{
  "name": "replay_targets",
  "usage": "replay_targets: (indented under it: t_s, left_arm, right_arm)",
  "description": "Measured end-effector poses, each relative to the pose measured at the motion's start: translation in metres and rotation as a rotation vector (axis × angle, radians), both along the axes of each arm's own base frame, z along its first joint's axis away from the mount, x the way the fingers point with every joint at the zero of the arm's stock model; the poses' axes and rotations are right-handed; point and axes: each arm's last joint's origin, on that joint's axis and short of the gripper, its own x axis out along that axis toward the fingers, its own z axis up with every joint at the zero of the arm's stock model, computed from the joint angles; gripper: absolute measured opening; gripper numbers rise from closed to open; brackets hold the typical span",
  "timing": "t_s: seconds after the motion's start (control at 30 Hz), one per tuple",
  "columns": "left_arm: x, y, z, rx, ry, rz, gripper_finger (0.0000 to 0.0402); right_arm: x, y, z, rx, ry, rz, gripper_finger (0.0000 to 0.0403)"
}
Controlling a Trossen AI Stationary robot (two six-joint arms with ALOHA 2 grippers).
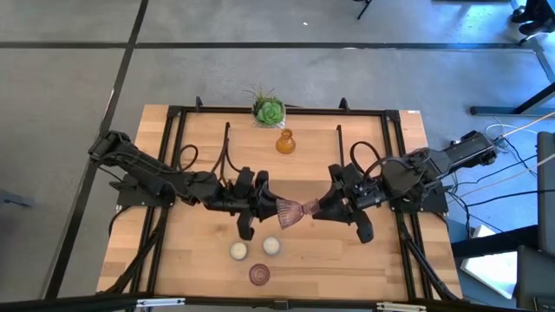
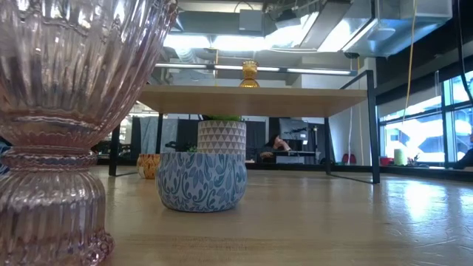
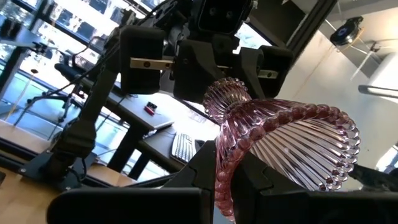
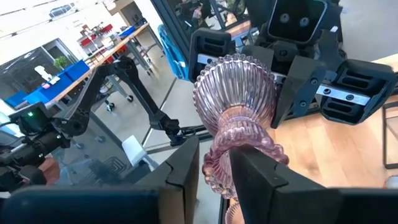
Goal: Pick & Place candle stick holders
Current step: Put the left violet candle holder on the shelf
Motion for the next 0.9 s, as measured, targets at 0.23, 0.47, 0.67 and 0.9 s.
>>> replay_targets:
  t_s: [0.23,0.47,0.67,0.9]
  left_arm:
    - [0.0001,0.0,-0.0001,-0.006,0.001,-0.001,0.0019]
    - [-0.0004,0.0002,-0.0001,-0.023,0.006,-0.003,0.0026]
    - [-0.0037,-0.0027,0.0023,-0.026,0.002,-0.015,0.0037]
    - [-0.0044,-0.0034,0.001,-0.059,0.029,0.013,0.0073]
  right_arm:
    - [0.0007,0.0002,-0.0005,0.002,0.003,-0.001,0.0061]
    - [0.0006,-0.0001,-0.0016,0.013,0.02,-0.009,0.0052]
    - [0.0002,-0.0005,-0.0007,0.016,0.015,-0.009,0.005]
    - [0.0003,-0.0015,-0.0014,0.015,0.019,-0.024,0.0047]
